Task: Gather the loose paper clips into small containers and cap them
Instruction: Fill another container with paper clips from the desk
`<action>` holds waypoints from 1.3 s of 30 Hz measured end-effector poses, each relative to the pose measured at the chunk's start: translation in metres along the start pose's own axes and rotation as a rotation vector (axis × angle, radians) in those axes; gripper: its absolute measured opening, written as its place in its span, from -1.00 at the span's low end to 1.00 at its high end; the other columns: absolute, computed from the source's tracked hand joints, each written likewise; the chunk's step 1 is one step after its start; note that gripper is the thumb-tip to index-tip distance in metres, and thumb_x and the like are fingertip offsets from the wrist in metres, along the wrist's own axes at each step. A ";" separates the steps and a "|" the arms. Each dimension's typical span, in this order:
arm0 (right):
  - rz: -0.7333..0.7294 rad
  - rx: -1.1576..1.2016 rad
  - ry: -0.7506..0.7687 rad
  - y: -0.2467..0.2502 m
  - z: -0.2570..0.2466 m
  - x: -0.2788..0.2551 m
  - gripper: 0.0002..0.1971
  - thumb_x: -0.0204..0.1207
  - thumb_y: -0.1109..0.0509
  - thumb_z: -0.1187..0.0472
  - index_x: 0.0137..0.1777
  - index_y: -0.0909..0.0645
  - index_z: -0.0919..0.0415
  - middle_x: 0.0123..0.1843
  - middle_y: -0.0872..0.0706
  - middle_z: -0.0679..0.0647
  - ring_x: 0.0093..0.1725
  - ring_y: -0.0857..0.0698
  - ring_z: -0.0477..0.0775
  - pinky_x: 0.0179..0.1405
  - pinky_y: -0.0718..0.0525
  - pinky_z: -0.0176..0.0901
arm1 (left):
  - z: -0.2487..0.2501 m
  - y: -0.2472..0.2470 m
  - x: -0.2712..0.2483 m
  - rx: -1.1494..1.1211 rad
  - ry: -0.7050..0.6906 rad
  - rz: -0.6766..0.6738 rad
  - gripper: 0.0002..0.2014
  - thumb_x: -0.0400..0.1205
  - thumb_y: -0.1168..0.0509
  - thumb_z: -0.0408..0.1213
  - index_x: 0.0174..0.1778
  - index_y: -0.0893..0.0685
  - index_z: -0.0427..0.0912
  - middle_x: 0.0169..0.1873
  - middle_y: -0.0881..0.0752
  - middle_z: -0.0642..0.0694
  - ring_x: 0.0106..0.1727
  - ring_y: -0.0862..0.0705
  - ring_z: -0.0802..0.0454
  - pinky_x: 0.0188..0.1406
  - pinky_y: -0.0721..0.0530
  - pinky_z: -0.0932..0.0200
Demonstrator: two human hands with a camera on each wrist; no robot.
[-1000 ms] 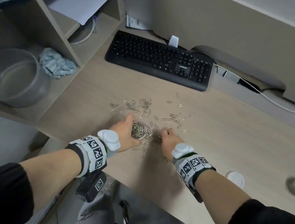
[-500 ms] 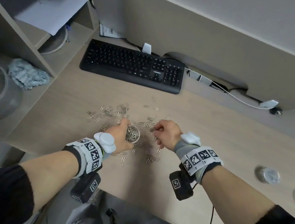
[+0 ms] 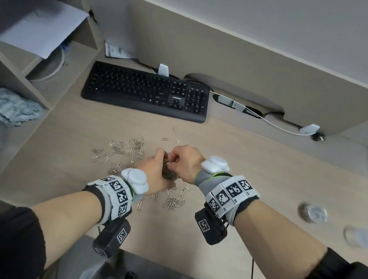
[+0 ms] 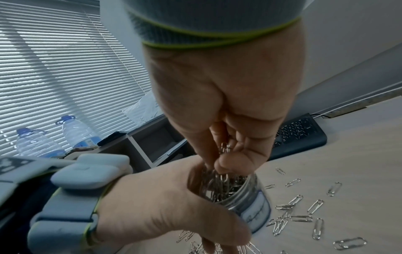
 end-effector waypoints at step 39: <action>0.066 0.110 -0.120 0.002 0.030 0.003 -0.76 0.43 -0.48 -0.04 -0.06 -0.56 0.05 -0.15 -0.72 0.05 -0.33 -0.64 0.03 -0.33 -0.58 -0.16 | 0.009 0.016 -0.010 0.028 -0.101 0.041 -0.32 0.34 -0.53 0.06 0.24 -0.28 0.11 -0.11 -0.72 -0.01 -0.19 -0.70 -0.09 -0.40 -0.45 0.12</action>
Point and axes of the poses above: each hand's wrist, its own x-axis towards the middle knuckle, its own y-axis out of the back of the hand, z = x × y, the point moved 1 cm from there along x, towards the middle knuckle
